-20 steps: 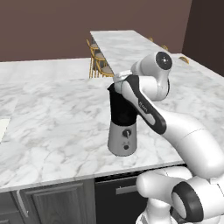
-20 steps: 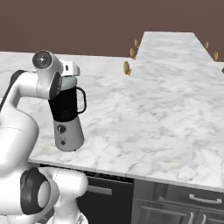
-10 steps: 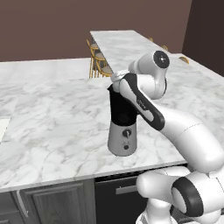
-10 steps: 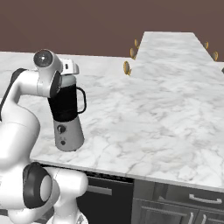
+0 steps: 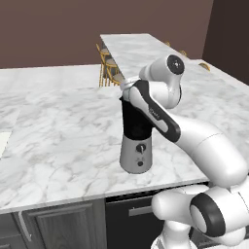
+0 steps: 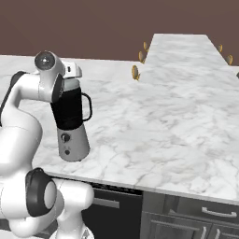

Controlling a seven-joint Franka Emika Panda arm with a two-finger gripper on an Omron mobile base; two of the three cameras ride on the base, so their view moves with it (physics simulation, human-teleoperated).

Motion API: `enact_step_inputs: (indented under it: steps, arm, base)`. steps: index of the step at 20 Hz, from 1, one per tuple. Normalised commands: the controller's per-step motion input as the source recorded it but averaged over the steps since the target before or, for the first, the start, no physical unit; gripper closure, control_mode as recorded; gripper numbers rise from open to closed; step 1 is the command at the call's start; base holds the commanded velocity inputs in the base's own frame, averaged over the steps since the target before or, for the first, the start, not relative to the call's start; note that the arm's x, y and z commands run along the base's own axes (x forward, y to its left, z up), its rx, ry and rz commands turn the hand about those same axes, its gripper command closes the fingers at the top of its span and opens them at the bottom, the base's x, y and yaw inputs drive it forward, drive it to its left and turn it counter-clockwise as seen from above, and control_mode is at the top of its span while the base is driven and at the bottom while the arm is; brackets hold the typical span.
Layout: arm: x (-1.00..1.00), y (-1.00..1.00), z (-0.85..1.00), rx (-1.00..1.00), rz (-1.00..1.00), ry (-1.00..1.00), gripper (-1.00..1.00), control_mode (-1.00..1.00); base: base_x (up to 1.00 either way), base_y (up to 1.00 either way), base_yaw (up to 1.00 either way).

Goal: Close the lid blender by securely placing the lid on top.

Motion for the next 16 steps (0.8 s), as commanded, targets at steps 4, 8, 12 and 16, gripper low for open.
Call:
enact_step_inputs:
  steps: [4, 8, 12, 16]
  arm:
    - [0.14, 0.01, -0.18, 0.0, 0.03, 0.0, 1.0, -1.0]
    - [0.0, -0.08, -0.26, 0.0, 0.06, 0.0, 1.0, -1.0]
    - [-0.17, -0.25, -0.34, 0.0, 0.02, -0.02, 1.0, -1.0]
    - [0.0, 0.0, -0.56, 0.0, 0.0, 0.0, 1.0, -1.0]
  base:
    - [0.0, 0.0, 0.0]
    - [0.0, 0.0, 0.0]
    - [0.0, 0.0, 0.0]
    - [0.0, 0.0, 0.0]
